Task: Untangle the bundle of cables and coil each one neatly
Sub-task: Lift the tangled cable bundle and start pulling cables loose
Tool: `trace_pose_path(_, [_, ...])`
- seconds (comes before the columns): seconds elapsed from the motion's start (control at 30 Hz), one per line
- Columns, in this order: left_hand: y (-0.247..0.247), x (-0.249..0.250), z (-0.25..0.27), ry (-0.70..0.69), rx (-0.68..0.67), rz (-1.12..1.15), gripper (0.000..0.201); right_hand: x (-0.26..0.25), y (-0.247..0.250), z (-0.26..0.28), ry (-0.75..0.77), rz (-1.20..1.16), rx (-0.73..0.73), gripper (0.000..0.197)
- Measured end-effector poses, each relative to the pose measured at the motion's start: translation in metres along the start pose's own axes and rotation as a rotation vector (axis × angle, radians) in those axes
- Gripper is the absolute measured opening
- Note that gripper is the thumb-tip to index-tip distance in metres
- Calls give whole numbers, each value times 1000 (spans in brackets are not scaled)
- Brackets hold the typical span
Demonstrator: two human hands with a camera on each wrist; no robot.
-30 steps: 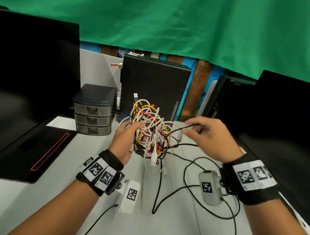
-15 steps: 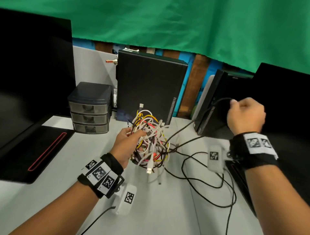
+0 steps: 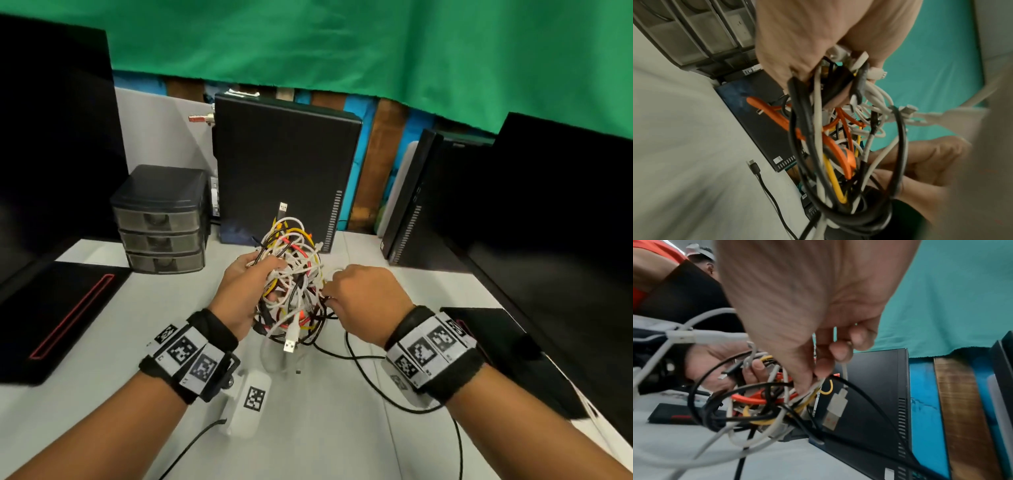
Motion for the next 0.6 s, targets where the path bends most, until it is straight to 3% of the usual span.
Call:
trace_pose_path(0.07, [1,3,0,-9,10,-36,29,2,6,2,8,-28,28,26])
trace_pose_path(0.13, [5,8,-2,-23,17,-86,29,20,28,13,-74,-166,200,23])
trace_pose_path(0.2, [13,12,-5,-33,22,-103,30,70,50,40,-340,-380,480,16])
trace_pose_path(0.27, [24,18,-9,-33,27,-54,32,147,46,92,-780,-585,788,21])
trace_pose_path(0.3, [28,20,-9,-13,27,-39,34,178,36,122,-953,-604,865,22])
trace_pose_path(0.37, [37,27,-9,-8,51,-30,25,208,17,155,-1154,-508,861,31])
trace_pose_path(0.43, [43,35,-9,-28,91,-5,10,184,22,136,-1062,-428,798,37])
trace_pose_path(0.53, [44,34,-9,-11,94,10,10,92,50,63,-518,-439,681,24])
trace_pose_path(0.6, [38,32,-6,2,53,20,29,36,42,29,-262,-436,474,20])
Point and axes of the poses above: each hand's wrist, its own z-axis away from the middle knuckle, its own y-axis out of the back of the hand, x = y × z, the point moved 8 cm from there along -z, towards the middle knuckle, and after that the axes turned 14 degrees about y, right-handed, at the moved point
